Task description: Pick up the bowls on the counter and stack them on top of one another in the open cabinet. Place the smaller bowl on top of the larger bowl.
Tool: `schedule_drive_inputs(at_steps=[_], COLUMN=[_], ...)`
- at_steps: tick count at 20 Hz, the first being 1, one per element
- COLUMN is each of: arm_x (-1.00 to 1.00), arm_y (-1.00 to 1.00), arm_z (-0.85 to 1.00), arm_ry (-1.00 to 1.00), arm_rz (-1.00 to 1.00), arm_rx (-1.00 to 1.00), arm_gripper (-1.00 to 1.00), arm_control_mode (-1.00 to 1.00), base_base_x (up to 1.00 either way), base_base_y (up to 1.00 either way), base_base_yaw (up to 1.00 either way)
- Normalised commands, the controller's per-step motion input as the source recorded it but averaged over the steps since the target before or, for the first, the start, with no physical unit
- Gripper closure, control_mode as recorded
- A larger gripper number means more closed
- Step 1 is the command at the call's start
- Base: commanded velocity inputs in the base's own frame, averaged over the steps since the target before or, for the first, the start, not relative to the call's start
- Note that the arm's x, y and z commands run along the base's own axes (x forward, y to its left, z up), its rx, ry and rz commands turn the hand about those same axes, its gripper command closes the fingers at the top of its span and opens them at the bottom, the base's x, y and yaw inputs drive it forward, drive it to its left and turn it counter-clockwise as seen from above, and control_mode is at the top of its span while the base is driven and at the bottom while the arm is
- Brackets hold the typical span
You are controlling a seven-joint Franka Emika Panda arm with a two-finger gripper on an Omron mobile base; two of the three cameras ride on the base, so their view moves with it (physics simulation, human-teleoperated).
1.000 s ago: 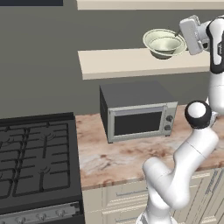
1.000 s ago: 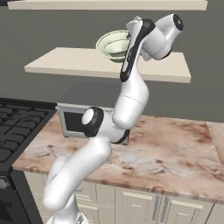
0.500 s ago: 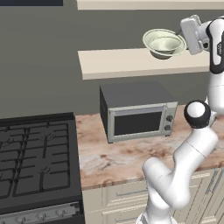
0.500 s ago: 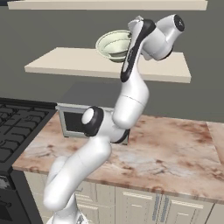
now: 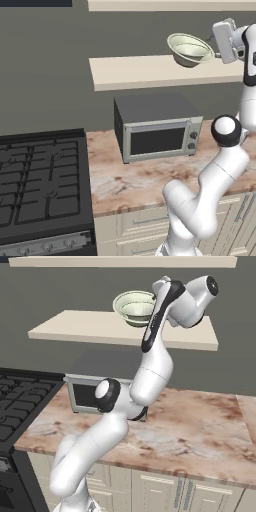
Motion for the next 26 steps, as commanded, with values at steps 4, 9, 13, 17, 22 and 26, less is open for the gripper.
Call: schedule_drive_inputs(at_steps=[4, 9, 13, 17, 22, 26], arm_x=[-0.28, -0.26, -0.23, -0.21, -0.09, -0.04], arm_y=[-0.26, -0.21, -0.12, -0.03, 0.0, 0.04], arm_z=[0.07, 0.08, 0.07, 0.0, 0.0, -0.09], arm_ry=[0.0, 0.0, 0.0, 0.0, 0.0, 0.0], arm_rz=[0.0, 0.0, 0.0, 0.0, 0.0, 0.02], arm_rx=[0.0, 0.0, 0.0, 0.0, 0.0, 0.0], arm_gripper=[-1.0, -1.0, -1.0, -1.0, -1.0, -1.0], arm_control_mode=[-1.0, -1.0, -1.0, -1.0, -1.0, -1.0], base_base_x=[0.0, 0.0, 0.0, 0.0, 0.0, 0.0], base_base_y=[0.0, 0.0, 0.0, 0.0, 0.0, 0.0], base_base_yaw=[0.0, 0.0, 0.0, 0.0, 0.0, 0.0])
